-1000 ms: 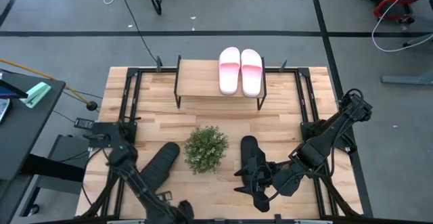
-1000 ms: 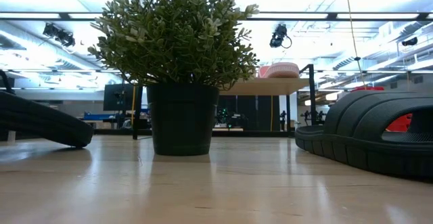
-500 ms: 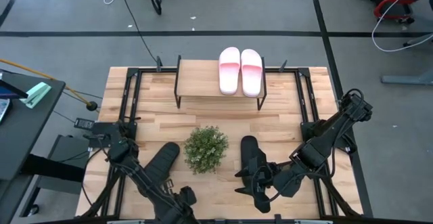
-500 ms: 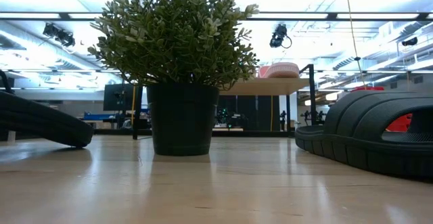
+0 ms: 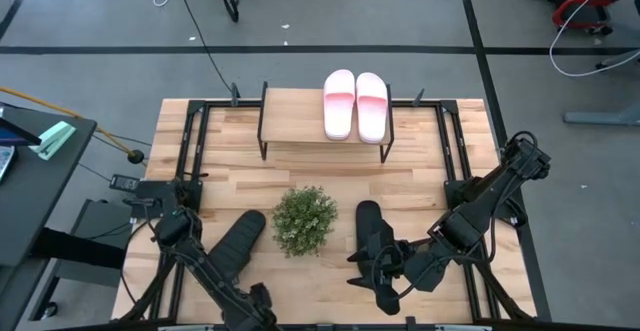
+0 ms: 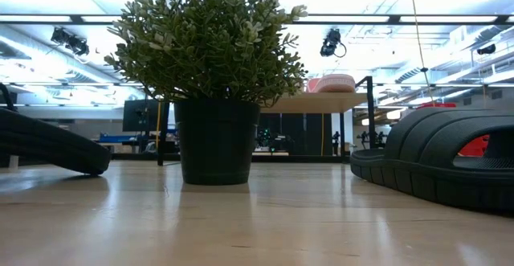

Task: Pick and place slides into the shelf
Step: Put the left black slipper on the shelf

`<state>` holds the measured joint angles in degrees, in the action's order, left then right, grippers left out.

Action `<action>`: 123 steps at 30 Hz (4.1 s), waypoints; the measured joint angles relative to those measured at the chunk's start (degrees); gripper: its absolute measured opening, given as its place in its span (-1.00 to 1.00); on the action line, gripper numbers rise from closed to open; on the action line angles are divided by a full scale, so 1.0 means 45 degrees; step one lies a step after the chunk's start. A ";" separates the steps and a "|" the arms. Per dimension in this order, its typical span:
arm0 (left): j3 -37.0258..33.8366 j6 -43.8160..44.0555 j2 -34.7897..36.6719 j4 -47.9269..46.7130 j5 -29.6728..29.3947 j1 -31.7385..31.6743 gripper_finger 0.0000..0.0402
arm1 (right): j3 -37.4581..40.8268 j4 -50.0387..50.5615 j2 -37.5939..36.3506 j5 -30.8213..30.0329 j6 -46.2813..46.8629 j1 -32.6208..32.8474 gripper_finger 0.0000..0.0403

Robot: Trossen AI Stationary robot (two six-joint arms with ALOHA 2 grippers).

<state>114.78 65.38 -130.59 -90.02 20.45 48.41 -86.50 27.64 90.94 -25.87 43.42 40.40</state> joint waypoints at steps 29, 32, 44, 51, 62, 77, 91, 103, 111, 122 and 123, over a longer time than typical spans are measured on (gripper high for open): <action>-0.1935 -0.0489 0.1309 0.0010 -0.0765 0.0077 0.10 | 0.0000 0.0019 0.0000 0.0022 -0.0276 -0.0010 0.19; -0.3190 0.0379 0.2322 -0.0018 -0.0393 0.0005 0.03 | 0.0000 0.0024 0.0000 0.0068 -0.0238 -0.0012 0.19; -0.3687 0.2322 0.4051 0.0159 -0.1650 -0.0245 0.01 | 0.0000 0.0053 0.0000 0.0177 -0.0330 -0.0271 0.19; -0.3699 0.1798 0.3646 0.0924 -0.1725 -0.0348 0.21 | 0.0000 0.0063 0.0000 0.0199 -0.0345 -0.0316 0.19; -0.3706 0.1065 0.2958 0.0740 -0.1730 -0.0376 0.28 | 0.0000 0.0073 0.0000 0.0223 -0.0330 -0.0316 0.19; -0.3706 0.0973 0.2425 0.0315 -0.2303 -0.0201 0.25 | 0.0000 0.0143 0.0000 0.0244 -0.0340 -0.0316 0.19; -0.3706 0.1328 0.2396 0.0170 -0.2959 0.0086 0.25 | 0.0000 0.0151 0.0000 0.0243 -0.0364 -0.0369 0.19; -0.4744 0.1223 0.2343 0.0797 -0.2713 0.0316 0.28 | 0.0005 0.0386 0.0000 0.0442 -0.0327 -0.0369 0.19; -0.5687 0.1322 0.2348 0.1706 -0.2394 0.0314 0.29 | 0.0005 0.0549 0.0000 0.0458 -0.0265 -0.0374 0.19; -0.6869 0.2343 0.2425 0.3115 -0.2440 0.0300 0.29 | 0.0002 0.0597 0.0005 0.0570 -0.0223 -0.0398 0.19; -0.6916 0.2343 0.2421 0.3166 -0.2449 0.0300 0.29 | 0.0005 0.0602 0.0005 0.0576 -0.0223 -0.0394 0.19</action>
<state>83.66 75.92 -119.70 -75.77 9.43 49.76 -86.48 30.35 90.96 -23.28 42.41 38.63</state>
